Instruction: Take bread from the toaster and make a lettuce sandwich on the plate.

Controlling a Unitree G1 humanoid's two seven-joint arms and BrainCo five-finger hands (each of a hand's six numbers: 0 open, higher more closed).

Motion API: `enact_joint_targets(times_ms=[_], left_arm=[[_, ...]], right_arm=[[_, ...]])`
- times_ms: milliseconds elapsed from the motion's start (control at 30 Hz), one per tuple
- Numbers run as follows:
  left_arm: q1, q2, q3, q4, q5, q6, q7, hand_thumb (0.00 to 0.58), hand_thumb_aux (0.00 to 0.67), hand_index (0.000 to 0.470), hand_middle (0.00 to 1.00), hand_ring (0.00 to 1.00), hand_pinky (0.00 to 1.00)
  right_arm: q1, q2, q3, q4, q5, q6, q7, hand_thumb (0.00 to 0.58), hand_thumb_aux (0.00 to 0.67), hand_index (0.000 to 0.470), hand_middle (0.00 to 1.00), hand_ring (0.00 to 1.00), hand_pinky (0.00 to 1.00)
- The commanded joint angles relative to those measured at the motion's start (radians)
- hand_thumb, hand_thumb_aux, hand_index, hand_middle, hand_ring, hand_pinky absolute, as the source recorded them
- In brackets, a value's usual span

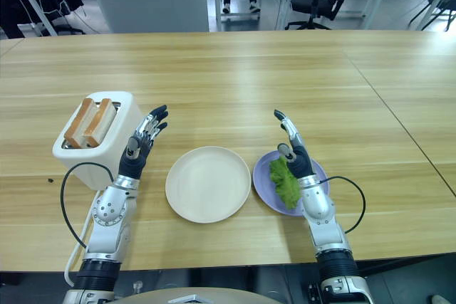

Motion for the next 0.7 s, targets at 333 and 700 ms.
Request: enact_joint_targets(times_ms=[333, 700], left_arm=[[0.009, 0.006, -0.015, 0.008, 0.045, -0.015, 0.004, 0.0, 0.0, 0.0, 0.0, 0.0, 0.0], [-0.04, 0.054, 0.103, -0.262, 0.15, 0.13, 0.121, 0.0, 0.0, 0.0, 0.0, 0.0, 0.0]], right_arm=[[0.016, -0.011, 0.002, 0.002, -0.008, -0.02, 0.015, 0.0, 0.0, 0.0, 0.0, 0.0, 0.0], [0.026, -0.001, 0.002, 0.0, -0.021, -0.014, -0.004, 0.0, 0.0, 0.0, 0.0, 0.0, 0.0]])
